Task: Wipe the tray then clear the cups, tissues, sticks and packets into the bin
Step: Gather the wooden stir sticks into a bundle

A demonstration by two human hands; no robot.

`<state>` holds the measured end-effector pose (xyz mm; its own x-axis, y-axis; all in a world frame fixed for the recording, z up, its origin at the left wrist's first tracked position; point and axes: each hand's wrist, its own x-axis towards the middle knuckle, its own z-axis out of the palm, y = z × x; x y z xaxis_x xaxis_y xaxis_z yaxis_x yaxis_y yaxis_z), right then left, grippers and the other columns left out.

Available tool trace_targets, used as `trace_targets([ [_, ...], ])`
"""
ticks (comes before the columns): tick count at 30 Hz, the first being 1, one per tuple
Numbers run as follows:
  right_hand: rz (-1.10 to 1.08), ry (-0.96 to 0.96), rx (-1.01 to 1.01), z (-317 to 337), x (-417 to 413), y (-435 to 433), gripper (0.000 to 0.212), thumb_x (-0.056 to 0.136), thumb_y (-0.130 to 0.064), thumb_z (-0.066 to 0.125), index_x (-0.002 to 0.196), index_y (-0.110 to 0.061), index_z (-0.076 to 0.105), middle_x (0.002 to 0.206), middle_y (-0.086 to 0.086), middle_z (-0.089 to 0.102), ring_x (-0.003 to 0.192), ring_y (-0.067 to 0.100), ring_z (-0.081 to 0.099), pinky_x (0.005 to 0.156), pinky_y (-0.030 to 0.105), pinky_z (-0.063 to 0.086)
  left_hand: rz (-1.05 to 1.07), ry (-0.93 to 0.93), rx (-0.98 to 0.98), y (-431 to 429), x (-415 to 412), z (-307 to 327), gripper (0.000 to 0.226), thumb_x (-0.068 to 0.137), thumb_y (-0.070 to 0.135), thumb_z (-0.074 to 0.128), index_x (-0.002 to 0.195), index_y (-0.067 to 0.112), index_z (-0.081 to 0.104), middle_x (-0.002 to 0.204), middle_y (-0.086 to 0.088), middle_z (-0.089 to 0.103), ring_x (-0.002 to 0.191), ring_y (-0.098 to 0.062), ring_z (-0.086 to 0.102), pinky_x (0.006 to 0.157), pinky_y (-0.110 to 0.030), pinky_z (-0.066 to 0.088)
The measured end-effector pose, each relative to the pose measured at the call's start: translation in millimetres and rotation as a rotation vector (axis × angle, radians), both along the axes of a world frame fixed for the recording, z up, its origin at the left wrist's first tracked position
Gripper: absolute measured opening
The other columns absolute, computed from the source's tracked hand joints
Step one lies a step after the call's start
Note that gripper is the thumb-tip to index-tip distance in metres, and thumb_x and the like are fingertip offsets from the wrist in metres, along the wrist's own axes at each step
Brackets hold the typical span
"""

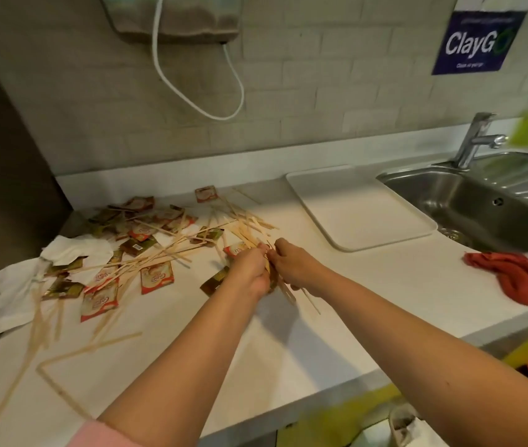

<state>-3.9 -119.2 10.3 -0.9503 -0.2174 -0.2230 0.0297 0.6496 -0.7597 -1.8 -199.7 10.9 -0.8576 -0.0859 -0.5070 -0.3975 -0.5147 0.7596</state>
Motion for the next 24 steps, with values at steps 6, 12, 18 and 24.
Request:
trace_targets([
  [6,-0.037,0.161,0.053,2.4,20.0,52.3,0.024,0.102,-0.024,0.03,0.082,-0.011,0.035,0.083,0.012,0.051,0.076,0.025,0.048,0.049,0.026,0.032,0.003,0.017,0.041,53.6,17.4,8.8,0.028,0.1,0.004,0.035,0.077,0.012,0.048,0.074,-0.002,0.05,0.065,-0.011,0.048,0.061,-0.029,0.042],
  [12,-0.119,0.181,0.029,-9.4,66.0,137.9,0.026,0.102,-0.029,0.028,0.089,-0.008,0.036,0.074,0.009,0.052,0.068,0.024,0.049,0.052,0.026,0.034,-0.109,0.025,-0.027,140.5,58.1,0.2,0.03,0.101,0.008,0.035,0.075,0.007,0.049,0.075,-0.004,0.053,0.067,-0.012,0.051,0.064,-0.028,0.045],
  [18,-0.243,0.24,0.03,-41.1,119.0,225.6,0.023,0.103,-0.025,0.029,0.087,-0.009,0.035,0.065,0.0,0.047,0.058,0.013,0.046,0.047,0.024,0.03,-0.249,0.093,-0.065,231.8,103.1,-24.3,0.029,0.102,0.01,0.031,0.121,-0.004,0.048,0.111,-0.016,0.057,0.105,-0.027,0.056,0.091,-0.032,0.044],
  [24,-0.4,0.272,-0.092,-97.6,182.9,287.6,0.026,0.102,-0.027,0.031,0.076,-0.023,0.033,0.062,0.002,0.052,0.057,0.021,0.051,0.049,0.029,0.033,-0.418,0.133,-0.3,304.7,149.9,-82.6,0.023,0.1,0.014,0.032,0.11,0.005,0.051,0.087,-0.006,0.057,0.076,-0.013,0.055,0.062,-0.021,0.043],
])
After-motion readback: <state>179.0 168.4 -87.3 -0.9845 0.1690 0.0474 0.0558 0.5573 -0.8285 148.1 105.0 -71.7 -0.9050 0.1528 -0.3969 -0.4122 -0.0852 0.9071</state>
